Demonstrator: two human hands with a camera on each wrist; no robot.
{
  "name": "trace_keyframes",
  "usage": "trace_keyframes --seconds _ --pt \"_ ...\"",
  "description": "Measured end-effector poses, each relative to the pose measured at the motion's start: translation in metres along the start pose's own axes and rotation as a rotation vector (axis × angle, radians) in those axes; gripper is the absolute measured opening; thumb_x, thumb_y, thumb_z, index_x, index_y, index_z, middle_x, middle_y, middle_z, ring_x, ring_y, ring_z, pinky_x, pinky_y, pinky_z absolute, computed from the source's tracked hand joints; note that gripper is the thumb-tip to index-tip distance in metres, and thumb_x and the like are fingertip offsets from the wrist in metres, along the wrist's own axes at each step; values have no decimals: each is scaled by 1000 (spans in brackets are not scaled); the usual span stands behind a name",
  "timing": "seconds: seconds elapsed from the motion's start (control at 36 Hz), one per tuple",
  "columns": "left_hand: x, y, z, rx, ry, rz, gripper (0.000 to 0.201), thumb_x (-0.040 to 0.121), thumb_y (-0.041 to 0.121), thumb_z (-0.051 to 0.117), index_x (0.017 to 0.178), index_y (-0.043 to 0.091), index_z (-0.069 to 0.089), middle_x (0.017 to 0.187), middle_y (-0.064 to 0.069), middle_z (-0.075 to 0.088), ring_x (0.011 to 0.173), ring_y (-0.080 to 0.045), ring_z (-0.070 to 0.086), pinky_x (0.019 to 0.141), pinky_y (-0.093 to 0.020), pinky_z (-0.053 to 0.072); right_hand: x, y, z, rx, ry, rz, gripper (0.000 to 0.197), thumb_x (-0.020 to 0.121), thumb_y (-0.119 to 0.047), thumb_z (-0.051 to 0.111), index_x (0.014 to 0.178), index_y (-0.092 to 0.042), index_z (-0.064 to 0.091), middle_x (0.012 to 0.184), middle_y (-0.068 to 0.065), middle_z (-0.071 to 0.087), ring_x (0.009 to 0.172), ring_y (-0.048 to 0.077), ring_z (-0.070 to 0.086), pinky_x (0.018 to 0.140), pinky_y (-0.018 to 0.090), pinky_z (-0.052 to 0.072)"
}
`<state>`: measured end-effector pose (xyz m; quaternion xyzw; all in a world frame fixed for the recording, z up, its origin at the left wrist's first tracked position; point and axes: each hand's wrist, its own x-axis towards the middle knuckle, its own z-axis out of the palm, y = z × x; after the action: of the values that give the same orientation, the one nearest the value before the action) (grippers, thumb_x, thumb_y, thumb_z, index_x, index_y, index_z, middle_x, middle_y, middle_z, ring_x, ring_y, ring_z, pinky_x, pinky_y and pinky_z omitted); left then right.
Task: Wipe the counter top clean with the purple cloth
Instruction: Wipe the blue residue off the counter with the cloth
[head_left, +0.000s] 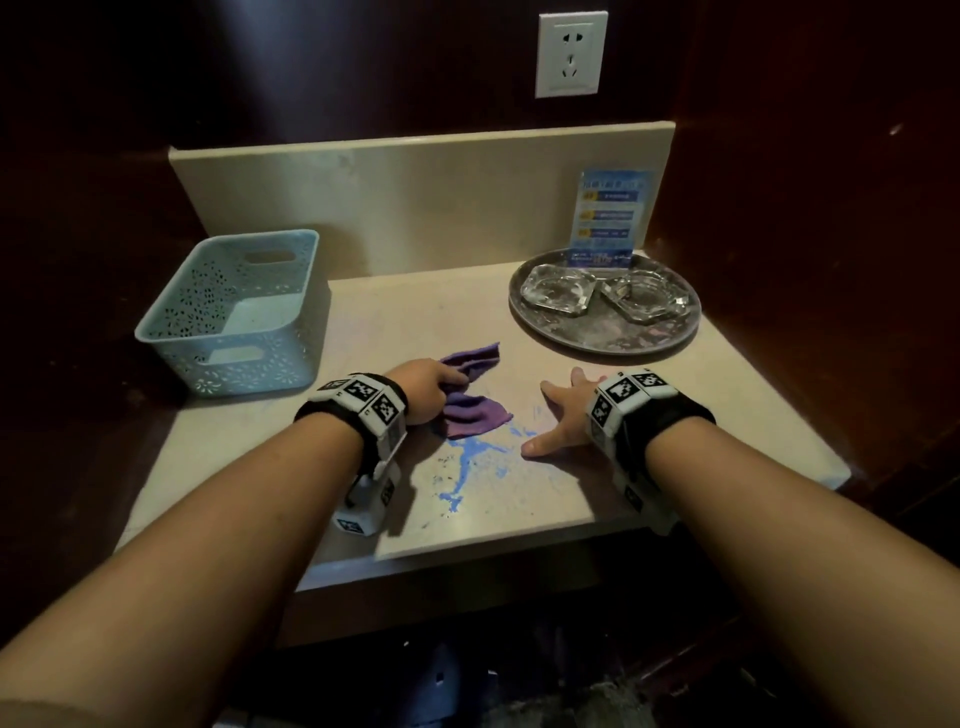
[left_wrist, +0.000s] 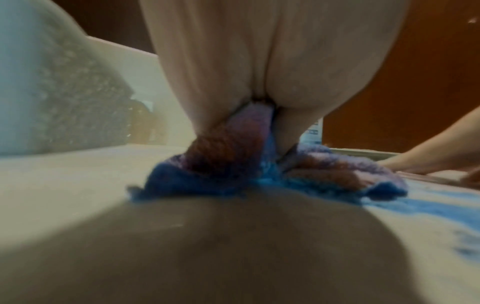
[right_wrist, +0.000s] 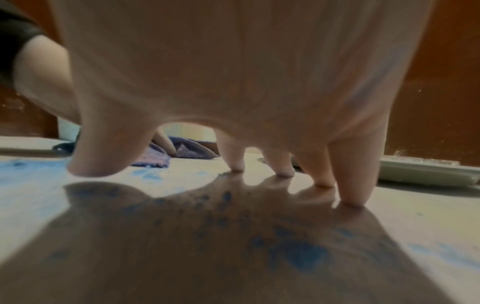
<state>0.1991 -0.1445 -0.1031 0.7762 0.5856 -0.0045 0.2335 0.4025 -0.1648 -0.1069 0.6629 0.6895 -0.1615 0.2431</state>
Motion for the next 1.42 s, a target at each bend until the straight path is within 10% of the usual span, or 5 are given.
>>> trace_keyframes --seconds 0.44,0.86,1.28,1.42 --pt "-15 0 -3 121 -37 -149 48 96 13 40 141 26 39 152 -1 35 139 -24 34 110 -27 28 -5 9 0 -29 -12 -22 124 48 -96 45 150 -39 3 160 11 -3 143 39 18 112 55 23" --pt "-2 30 16 46 -69 -90 52 97 5 34 145 25 34 158 0 22 144 -21 26 112 -26 25 -6 39 7 21 -2 -74 104 70 -83 48 152 -35 6 161 0 -7 146 32 8 116 51 13" --pt "-33 33 34 -268 51 -114 65 91 5 51 147 26 24 145 6 42 129 -10 42 99 -16 32 1 75 20 67 -16 -64 101 74 -85 38 153 -30 7 161 0 -9 147 29 5 119 49 8" --pt "-50 40 42 -119 94 -255 55 90 4 44 143 16 34 147 -8 42 132 -26 43 105 -28 34 0 73 18 46 -6 -80 101 75 -84 37 153 -25 11 161 5 -6 146 32 9 118 51 11"
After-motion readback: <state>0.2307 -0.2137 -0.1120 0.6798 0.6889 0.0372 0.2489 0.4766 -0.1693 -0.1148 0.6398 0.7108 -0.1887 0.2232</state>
